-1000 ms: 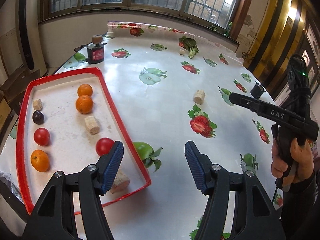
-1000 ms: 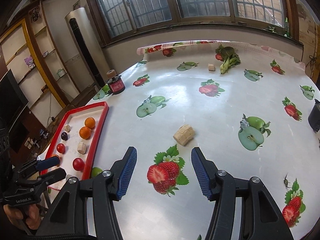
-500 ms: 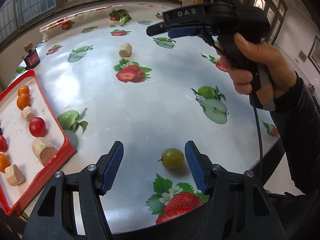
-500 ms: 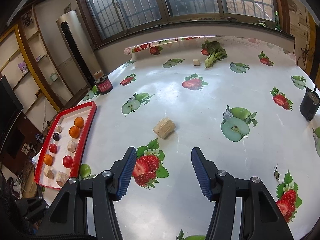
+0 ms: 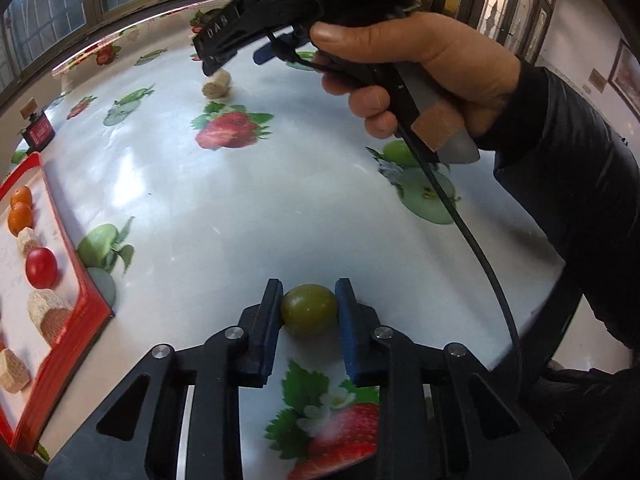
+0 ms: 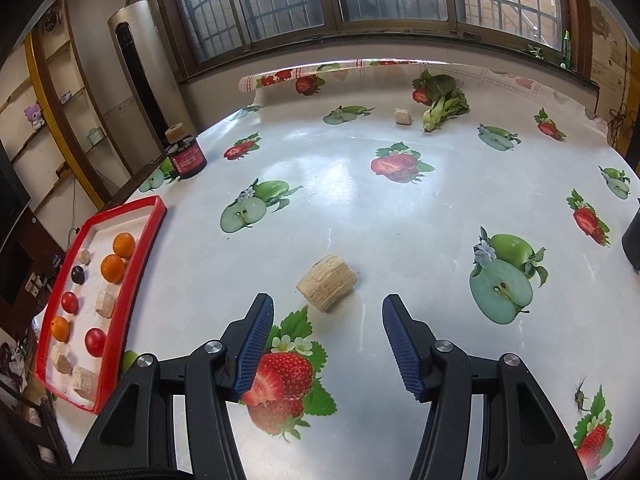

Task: Organize fruits
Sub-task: 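Grasp the small green fruit with the left gripper while the right gripper grasps a large cork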

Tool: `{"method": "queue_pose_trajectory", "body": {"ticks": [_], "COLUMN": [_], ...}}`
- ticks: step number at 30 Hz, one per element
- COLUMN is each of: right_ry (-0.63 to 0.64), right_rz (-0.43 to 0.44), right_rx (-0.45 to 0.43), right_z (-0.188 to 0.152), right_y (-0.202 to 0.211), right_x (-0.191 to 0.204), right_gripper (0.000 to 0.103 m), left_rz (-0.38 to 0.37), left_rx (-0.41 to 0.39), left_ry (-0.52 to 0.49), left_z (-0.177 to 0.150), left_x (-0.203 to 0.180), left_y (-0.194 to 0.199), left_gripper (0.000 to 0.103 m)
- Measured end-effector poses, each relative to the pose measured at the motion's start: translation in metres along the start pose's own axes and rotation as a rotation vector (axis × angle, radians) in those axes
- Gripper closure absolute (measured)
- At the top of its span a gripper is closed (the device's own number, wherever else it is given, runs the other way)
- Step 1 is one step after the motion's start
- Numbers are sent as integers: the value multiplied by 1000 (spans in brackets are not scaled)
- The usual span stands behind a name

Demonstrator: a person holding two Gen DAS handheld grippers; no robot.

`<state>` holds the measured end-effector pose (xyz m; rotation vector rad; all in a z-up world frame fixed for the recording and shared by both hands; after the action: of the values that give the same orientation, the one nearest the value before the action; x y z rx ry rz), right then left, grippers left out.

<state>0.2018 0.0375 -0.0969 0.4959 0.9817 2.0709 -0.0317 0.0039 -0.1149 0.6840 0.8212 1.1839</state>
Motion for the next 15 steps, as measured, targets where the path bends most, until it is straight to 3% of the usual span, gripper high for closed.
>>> {"method": "queue_pose_trajectory", "body": {"ticks": [6,7,8,10,15], "right_ry": [17,22,28,27,13], "right_rz": [-10,-15,-24,-17,0], "right_rx": [52,53,55,58,33], "right_z": [4,3,2,-1,-6], "right_y": [-37,-41,-44,-46,-28], "right_x": [13,15,17,19,18], "right_gripper": [45,53,66,73,73], "left_rz": [46,53,56,64,86], "left_rx": [-96,-115,-134,-169,-236], "left_ry": [129,150,175,222,285], "left_z": [32,37,42,49,58], "left_x": [51,59,67,81,102], "left_y": [26,31,36,45,65], "left_gripper": [79,79,79,79,79]}}
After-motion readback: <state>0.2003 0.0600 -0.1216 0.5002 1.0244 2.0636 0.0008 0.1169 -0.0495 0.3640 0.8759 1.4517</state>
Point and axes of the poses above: each gripper's, at about its wrist camera, not at the fingertips, and y roughly against the way its jaws point, x to its left, z to its top, the point moved 6 cm from there along -y, roughly the way its jaws point, and after that the axes turned 10 degrees about -z, right-handed, at the moved point
